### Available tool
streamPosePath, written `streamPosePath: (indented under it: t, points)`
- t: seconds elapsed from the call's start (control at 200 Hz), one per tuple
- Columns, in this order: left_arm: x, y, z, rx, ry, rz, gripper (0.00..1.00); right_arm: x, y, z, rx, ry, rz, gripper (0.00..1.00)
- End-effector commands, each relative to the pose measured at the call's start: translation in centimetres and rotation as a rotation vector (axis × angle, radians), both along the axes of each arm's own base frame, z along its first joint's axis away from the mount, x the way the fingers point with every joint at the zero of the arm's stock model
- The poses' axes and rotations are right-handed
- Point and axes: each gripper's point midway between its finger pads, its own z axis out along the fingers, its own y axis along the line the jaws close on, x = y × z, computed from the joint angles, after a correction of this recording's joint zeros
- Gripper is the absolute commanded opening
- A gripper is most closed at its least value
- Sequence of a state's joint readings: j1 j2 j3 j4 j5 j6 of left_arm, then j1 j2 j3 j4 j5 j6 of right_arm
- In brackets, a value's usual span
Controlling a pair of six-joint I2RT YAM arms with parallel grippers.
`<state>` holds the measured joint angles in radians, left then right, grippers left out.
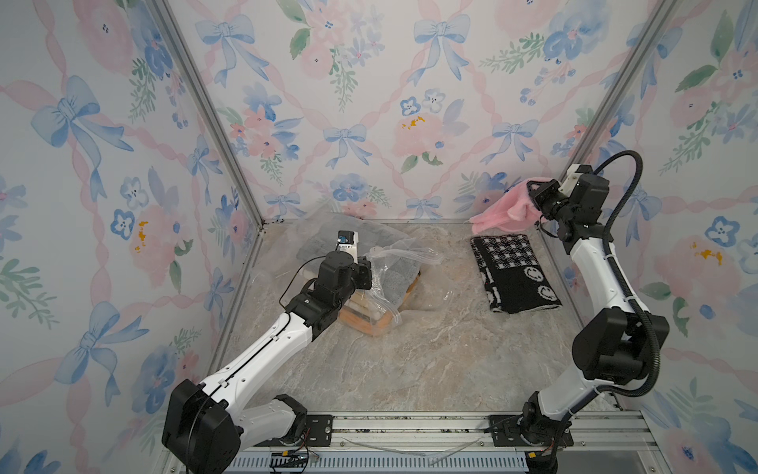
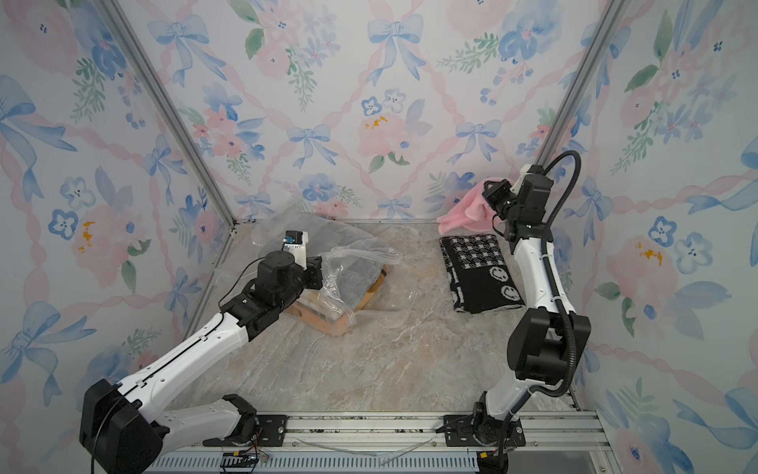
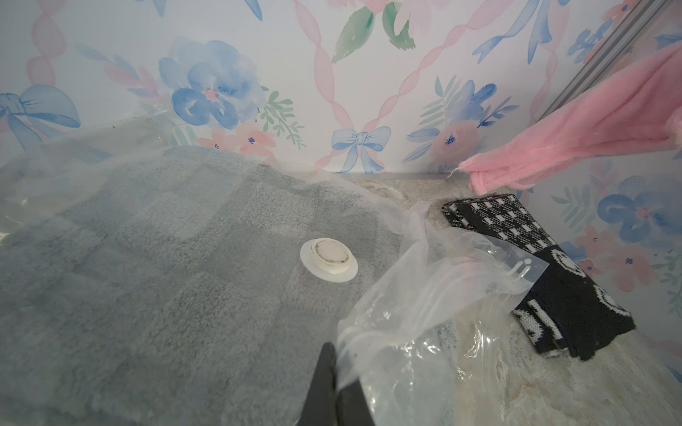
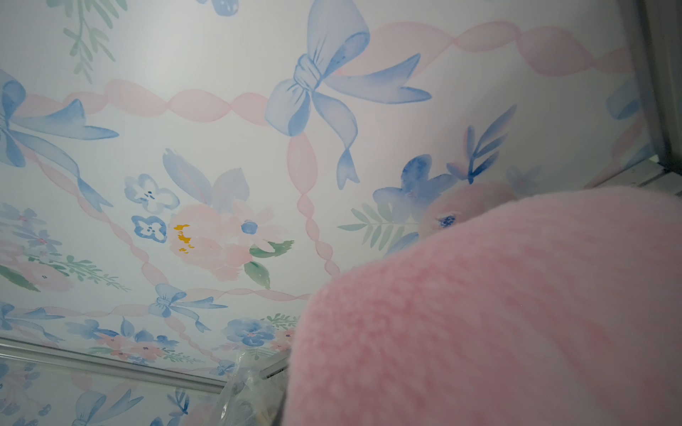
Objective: Take the blanket out of the vacuum bag
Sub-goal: Place the blanket at the corner of the board.
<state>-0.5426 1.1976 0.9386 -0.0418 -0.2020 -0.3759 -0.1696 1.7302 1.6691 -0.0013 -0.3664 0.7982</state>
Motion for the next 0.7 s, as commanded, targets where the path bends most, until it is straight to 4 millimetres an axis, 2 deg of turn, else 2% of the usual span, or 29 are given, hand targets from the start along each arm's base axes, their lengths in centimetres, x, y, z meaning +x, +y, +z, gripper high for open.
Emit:
streamPosePath:
  t: [0.0, 0.11, 0.215, 0.445, 0.59, 0.605, 0.695]
  points:
    - [0.7, 0.1, 0.3, -0.021, -0.010, 0.026, 0.00, 1.1, -0.2, 1.5, -0.033, -0.073, 0.020, 0.00]
    - [0.7, 0.1, 0.1, -0.022, -0.004, 0.023, 0.00, 1.5, -0.5, -0.8, -0.027, -0.040, 0.010, 0.00]
    - [0.6, 0.1, 0.0, -0.020, 0.001, 0.020, 0.00, 1.1, -1.1, -4.3, -0.033, 0.020, -0.010, 0.00]
    - [-0.1, 0.6, 0.5, -0.021, -0.007, 0.021, 0.00, -2.0, -2.1, -10.4, 0.001, 0.166, -0.044, 0.00]
    - [-0.4, 0.4, 0.4, -0.038, -0.004, 0.010, 0.00, -3.3, -2.6, -12.7, 0.002, 0.245, -0.063, 0.00]
    - [-0.4, 0.3, 0.4, -0.040, -0.004, 0.007, 0.00, -3.7, -2.5, -11.5, -0.007, 0.224, -0.063, 0.00]
    - [-0.6, 0.3, 0.4, -0.058, -0.005, 0.003, 0.00, -4.3, -2.5, -11.3, -0.026, 0.232, -0.067, 0.00]
